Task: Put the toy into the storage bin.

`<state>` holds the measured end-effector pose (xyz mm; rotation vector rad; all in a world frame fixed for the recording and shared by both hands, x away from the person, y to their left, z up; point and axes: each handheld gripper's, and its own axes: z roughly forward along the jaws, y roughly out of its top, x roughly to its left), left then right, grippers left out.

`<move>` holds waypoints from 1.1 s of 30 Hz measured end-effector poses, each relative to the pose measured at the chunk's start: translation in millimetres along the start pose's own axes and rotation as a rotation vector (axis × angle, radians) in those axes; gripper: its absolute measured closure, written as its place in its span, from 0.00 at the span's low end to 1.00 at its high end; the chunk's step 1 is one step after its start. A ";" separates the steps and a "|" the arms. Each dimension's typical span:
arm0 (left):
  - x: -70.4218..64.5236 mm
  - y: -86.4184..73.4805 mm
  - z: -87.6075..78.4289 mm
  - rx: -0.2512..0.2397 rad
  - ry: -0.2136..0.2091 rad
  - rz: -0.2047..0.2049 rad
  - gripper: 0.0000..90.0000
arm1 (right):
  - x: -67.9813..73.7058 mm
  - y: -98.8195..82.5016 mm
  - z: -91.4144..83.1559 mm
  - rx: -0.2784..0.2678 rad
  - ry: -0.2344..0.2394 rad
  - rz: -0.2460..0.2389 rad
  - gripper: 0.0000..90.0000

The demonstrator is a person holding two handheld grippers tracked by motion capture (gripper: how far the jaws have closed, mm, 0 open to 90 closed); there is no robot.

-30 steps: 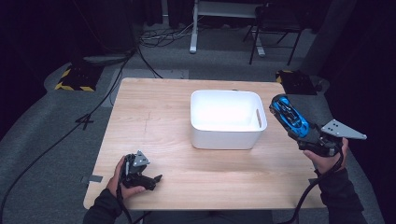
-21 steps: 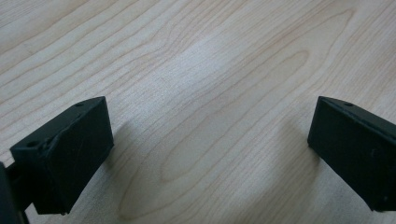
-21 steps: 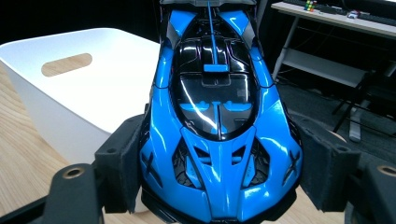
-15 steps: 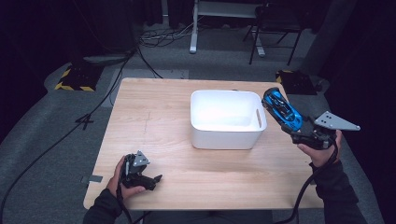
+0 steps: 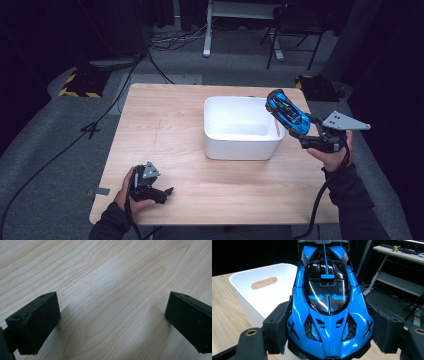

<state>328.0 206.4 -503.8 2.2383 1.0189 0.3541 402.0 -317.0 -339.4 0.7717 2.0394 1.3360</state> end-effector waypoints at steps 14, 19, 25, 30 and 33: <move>0.0 0.0 0.0 0.000 0.000 0.000 0.00 | 9.0 16.9 23.9 0.033 0.067 -0.032 0.29; 0.0 0.0 0.0 0.000 0.000 0.000 0.00 | 10.9 19.9 32.5 0.041 0.085 -0.039 0.29; 0.0 0.0 0.0 0.000 0.001 0.000 0.00 | 11.6 22.8 41.0 0.047 0.113 -0.038 0.29; 0.0 0.0 0.0 0.000 0.001 0.000 0.00 | 11.9 23.9 45.3 0.062 0.125 -0.043 0.29; 0.0 0.0 0.0 0.000 0.000 0.000 0.00 | 10.5 24.0 50.1 0.077 0.135 -0.046 0.29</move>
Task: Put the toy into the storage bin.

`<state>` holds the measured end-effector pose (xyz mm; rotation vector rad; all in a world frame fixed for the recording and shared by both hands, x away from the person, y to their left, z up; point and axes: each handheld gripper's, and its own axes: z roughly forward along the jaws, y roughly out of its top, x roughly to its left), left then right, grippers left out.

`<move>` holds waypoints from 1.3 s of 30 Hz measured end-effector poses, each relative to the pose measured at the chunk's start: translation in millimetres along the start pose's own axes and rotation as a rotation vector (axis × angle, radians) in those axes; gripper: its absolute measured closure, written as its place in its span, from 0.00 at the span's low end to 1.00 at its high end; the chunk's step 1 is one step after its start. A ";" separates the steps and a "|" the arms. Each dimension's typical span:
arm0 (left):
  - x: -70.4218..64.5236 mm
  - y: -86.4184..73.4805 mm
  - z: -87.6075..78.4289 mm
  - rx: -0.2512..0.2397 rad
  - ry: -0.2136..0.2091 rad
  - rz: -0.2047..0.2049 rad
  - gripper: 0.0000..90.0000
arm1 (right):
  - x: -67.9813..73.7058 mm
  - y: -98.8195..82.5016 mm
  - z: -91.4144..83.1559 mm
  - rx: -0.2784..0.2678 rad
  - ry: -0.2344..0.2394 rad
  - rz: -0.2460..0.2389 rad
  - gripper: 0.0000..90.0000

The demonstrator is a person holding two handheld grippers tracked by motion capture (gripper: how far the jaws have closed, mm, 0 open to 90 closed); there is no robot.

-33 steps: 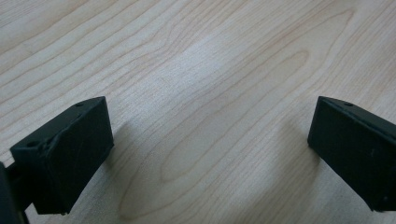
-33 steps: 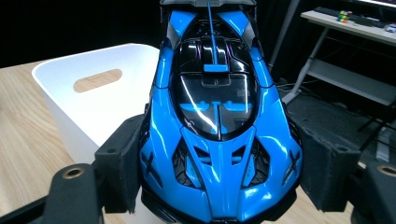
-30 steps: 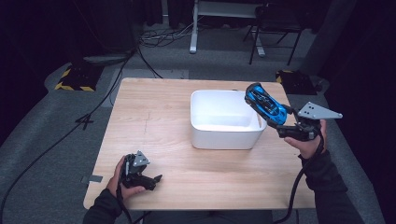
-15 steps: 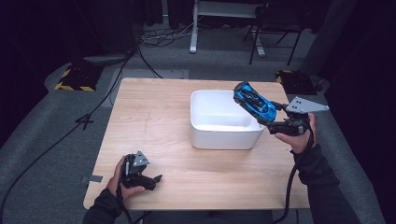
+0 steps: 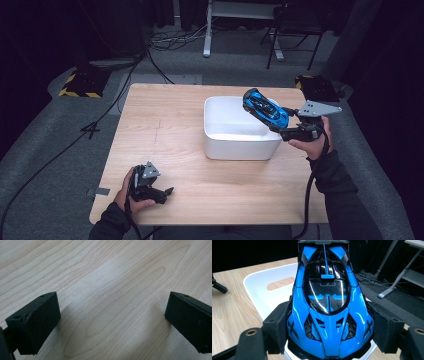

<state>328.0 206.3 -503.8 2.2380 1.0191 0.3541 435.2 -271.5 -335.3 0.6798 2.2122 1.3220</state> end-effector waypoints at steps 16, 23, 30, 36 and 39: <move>0.0 0.0 -0.1 0.001 0.001 0.002 0.00 | -7.3 9.2 22.8 0.127 0.026 -0.037 0.29; -0.2 -0.2 -0.1 -0.001 0.002 -0.001 0.00 | -6.7 11.8 35.5 0.190 0.041 -0.066 0.29; 0.0 -0.1 -0.2 -0.001 0.003 0.002 0.00 | -8.7 15.1 49.2 0.262 0.067 -0.103 0.29; 0.1 -0.2 -0.4 0.002 0.002 0.005 0.01 | -12.1 13.4 57.7 0.329 0.068 -0.111 0.29; 0.2 -0.1 -0.5 0.003 0.000 0.005 0.01 | -13.8 12.1 59.7 0.343 0.067 -0.107 0.29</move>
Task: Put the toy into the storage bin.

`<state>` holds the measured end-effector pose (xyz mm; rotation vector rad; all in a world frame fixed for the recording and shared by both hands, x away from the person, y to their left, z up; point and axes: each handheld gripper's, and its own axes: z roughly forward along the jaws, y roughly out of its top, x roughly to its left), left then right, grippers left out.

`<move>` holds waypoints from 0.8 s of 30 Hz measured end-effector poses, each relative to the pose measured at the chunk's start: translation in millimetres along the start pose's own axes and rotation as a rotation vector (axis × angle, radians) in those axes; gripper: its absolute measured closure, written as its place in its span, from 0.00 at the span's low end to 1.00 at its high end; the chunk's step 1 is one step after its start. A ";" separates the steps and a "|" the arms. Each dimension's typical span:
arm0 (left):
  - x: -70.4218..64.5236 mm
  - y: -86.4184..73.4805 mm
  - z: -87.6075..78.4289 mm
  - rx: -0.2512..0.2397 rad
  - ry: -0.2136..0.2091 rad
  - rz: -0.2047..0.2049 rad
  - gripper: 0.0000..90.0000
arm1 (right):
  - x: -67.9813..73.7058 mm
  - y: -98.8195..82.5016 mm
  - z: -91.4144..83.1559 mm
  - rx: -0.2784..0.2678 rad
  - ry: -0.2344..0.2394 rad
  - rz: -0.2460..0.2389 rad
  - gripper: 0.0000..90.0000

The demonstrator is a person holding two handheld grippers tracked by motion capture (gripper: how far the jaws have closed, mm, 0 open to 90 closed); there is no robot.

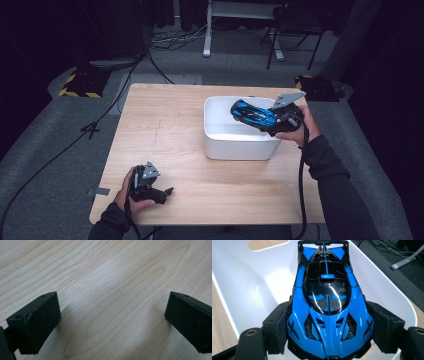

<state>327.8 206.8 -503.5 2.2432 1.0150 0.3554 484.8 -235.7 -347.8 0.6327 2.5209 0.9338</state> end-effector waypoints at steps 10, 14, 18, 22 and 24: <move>-0.1 -0.1 0.1 -0.001 0.002 0.001 0.01 | -6.4 -1.7 5.0 0.117 -0.005 -0.047 0.29; -0.2 -0.1 0.3 -0.002 0.003 0.000 0.01 | -6.6 -1.2 5.4 0.151 -0.016 -0.060 0.29; -0.2 -0.1 0.2 -0.001 0.003 0.001 0.01 | -7.5 -0.8 6.9 0.193 -0.005 -0.079 0.29; -0.1 -0.1 0.2 -0.001 0.002 0.001 0.01 | -7.2 -0.4 9.4 0.223 0.006 -0.092 0.29; -0.1 -0.1 0.2 -0.001 0.002 0.001 0.01 | -6.8 0.0 10.9 0.245 0.006 -0.102 0.29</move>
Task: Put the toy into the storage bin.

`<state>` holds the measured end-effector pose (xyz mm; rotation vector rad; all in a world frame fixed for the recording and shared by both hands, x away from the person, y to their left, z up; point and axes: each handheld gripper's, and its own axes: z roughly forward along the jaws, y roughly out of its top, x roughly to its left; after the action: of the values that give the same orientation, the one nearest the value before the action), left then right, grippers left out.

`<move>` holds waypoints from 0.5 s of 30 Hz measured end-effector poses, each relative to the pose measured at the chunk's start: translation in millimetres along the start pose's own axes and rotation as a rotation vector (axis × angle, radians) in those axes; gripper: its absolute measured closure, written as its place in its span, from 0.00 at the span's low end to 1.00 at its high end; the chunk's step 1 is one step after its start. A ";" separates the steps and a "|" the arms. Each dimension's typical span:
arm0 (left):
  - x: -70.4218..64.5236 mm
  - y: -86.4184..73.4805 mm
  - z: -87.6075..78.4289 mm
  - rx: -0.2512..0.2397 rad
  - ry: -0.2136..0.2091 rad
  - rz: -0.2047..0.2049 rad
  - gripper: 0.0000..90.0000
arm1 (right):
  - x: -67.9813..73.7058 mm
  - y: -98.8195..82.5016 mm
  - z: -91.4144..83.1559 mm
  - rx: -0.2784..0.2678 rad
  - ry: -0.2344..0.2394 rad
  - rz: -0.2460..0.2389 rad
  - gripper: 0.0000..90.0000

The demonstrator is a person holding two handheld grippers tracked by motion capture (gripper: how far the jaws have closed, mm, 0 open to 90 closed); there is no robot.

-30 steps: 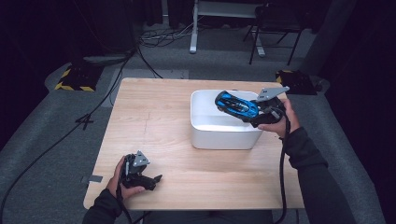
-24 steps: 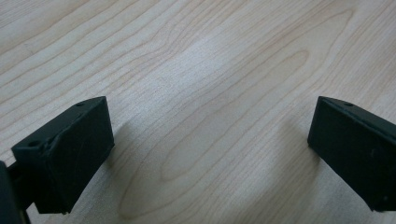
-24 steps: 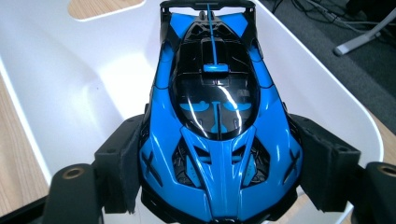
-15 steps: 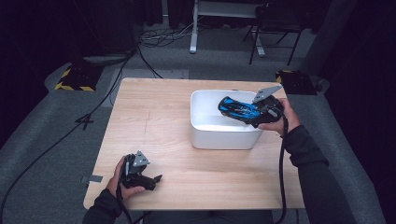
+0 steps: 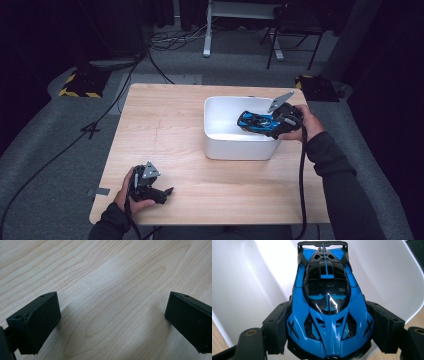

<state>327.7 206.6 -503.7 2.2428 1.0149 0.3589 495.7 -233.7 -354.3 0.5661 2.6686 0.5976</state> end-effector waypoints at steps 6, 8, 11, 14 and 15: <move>-0.1 0.0 0.1 -0.001 0.001 -0.001 0.01 | -1.9 0.9 0.5 0.038 0.013 -0.006 0.29; 0.1 0.1 -0.1 0.000 -0.002 -0.001 0.01 | -2.1 1.1 -0.1 0.043 0.017 -0.008 0.29; 0.0 0.0 0.0 0.000 0.000 0.000 0.01 | -0.5 1.9 -0.8 0.060 0.016 -0.009 0.29; 0.0 0.0 0.0 0.000 0.000 0.000 0.01 | -0.5 2.2 -0.4 0.065 0.017 -0.024 0.29; 0.0 0.0 0.0 0.000 0.000 0.000 0.01 | -0.3 2.2 -0.5 0.061 0.025 -0.022 0.29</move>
<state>327.7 206.6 -503.7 2.2426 1.0151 0.3587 496.4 -232.2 -352.8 0.5490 2.7211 0.5225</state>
